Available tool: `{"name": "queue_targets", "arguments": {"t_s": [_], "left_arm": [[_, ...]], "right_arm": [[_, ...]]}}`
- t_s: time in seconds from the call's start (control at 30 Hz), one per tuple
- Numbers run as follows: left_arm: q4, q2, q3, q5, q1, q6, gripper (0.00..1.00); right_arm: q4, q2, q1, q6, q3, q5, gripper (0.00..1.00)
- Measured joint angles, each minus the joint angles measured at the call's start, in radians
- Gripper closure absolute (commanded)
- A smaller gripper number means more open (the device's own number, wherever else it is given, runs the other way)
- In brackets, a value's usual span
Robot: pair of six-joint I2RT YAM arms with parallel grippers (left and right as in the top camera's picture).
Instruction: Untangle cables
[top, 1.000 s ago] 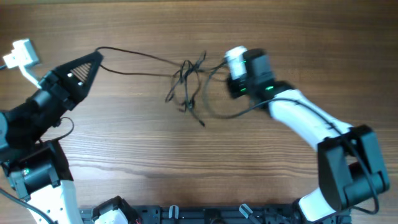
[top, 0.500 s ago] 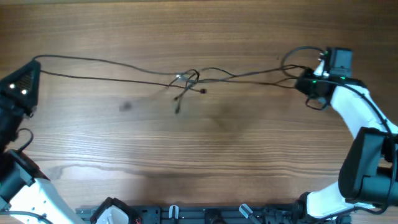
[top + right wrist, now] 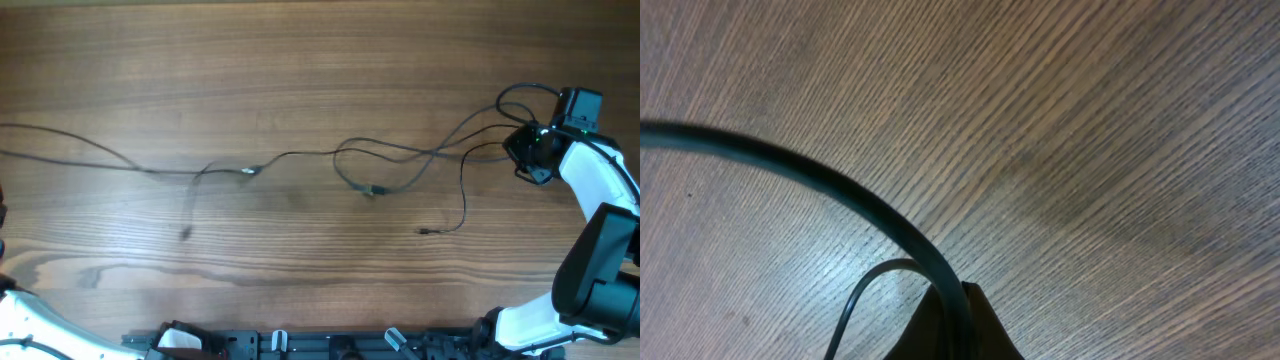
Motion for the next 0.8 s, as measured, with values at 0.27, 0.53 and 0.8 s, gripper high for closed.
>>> {"name": "queue_targets", "arguments": {"t_s": [0.27, 0.53, 0.8], "left_arm": [[-0.282, 0.008, 0.002, -0.132, -0.04, 0.066, 0.96], [0.245, 0.018, -0.004, -0.139, -0.361, 0.098, 0.96], [0.409, 0.056, 0.002, -0.348, -0.45, 0.206, 0.96]], "right_arm": [[0.001, 0.0, -0.001, -0.019, 0.0, -0.175, 0.0], [-0.002, -0.051, 0.067, -0.079, -0.005, -0.286, 0.0], [0.002, -0.405, 0.216, -0.143, -0.006, -0.286, 0.0]]}}
